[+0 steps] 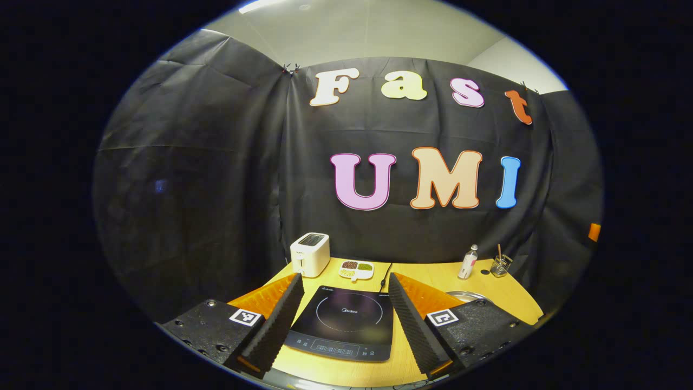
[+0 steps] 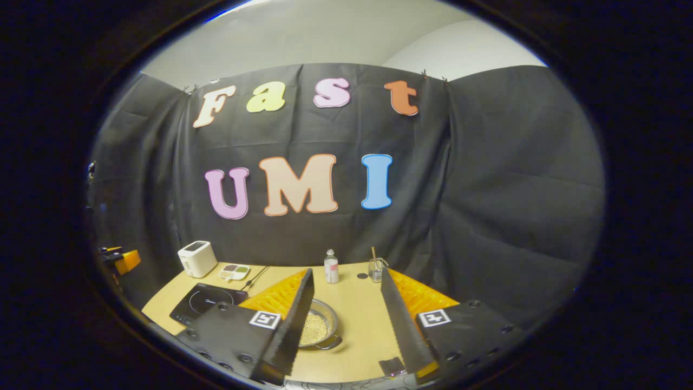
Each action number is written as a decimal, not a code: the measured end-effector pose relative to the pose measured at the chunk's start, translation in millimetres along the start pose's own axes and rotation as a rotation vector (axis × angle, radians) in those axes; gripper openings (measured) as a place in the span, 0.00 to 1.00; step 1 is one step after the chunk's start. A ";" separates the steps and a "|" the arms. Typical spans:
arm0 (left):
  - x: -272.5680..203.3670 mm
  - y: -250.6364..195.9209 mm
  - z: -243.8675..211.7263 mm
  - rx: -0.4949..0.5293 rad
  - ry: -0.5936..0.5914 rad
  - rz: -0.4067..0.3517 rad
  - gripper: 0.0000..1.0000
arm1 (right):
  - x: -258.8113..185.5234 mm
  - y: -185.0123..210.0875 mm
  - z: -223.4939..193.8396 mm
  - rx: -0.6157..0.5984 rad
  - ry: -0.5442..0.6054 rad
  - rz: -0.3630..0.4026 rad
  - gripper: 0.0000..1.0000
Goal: First push the handle of the pot to place it horizontally, then grasp the pot with both hands and set it on the induction cooktop.
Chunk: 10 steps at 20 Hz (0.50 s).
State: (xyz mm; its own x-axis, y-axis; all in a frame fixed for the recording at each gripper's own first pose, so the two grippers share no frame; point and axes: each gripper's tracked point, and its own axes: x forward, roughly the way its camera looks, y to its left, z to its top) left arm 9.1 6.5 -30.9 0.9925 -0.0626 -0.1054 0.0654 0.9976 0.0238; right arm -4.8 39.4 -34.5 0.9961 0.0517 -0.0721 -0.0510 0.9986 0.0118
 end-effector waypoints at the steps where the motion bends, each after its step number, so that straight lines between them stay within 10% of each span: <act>1: -1.5 0.8 0.5 0.000 -0.003 0.005 0.95 | -2.0 4.9 -0.6 -0.006 -0.003 0.019 0.67; 6: -7.9 -2.8 0.0 0.017 0.002 0.011 0.92 | 1.1 16.8 -9.7 0.029 -0.007 0.061 0.05; 10: -2.0 -7.2 -2.1 0.034 0.009 0.018 0.92 | 13.5 18.3 -36.8 0.030 0.066 0.072 0.14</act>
State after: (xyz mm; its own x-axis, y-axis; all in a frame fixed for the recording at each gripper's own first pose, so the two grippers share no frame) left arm 6.4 -0.6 -33.0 0.9926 -0.0437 -0.1134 0.0507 0.9969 0.0594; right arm 5.1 58.6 -72.0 0.9828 0.1252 -0.1358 -0.1196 0.9916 0.0491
